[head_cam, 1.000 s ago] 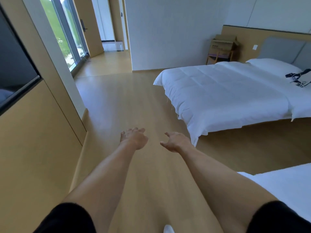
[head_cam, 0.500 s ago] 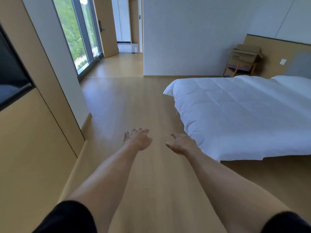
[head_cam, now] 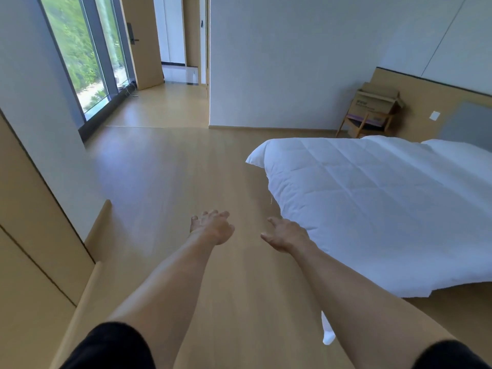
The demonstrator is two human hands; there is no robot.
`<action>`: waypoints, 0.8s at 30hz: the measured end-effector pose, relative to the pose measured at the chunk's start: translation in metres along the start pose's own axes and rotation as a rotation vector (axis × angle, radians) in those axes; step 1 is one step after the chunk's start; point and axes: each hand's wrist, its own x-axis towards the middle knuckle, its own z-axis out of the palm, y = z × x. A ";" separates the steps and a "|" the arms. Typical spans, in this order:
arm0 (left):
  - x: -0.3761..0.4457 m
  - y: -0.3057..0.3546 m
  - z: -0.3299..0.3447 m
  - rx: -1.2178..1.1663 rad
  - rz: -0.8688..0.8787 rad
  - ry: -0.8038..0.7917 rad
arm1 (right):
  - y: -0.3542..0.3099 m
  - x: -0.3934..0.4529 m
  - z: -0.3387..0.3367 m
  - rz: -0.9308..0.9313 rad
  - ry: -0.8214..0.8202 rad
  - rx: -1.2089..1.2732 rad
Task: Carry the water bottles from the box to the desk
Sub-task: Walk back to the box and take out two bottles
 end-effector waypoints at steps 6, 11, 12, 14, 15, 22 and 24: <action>0.105 -0.018 -0.043 0.037 0.062 0.006 | -0.035 0.101 -0.030 -0.001 0.043 0.031; 0.180 -0.028 -0.063 0.041 0.096 -0.016 | -0.052 0.179 -0.047 0.008 0.066 0.034; 0.195 -0.029 -0.066 0.042 0.099 -0.014 | -0.055 0.195 -0.049 0.006 0.082 0.031; 0.225 -0.030 -0.073 0.050 0.099 -0.011 | -0.060 0.230 -0.054 -0.002 0.096 0.023; 0.241 -0.031 -0.077 0.055 0.098 -0.009 | -0.063 0.248 -0.057 -0.007 0.092 0.020; 0.372 -0.036 -0.123 0.080 0.044 0.019 | -0.078 0.398 -0.093 -0.061 0.078 0.053; 0.414 -0.037 -0.141 0.082 0.021 0.016 | -0.081 0.443 -0.109 -0.082 0.062 0.057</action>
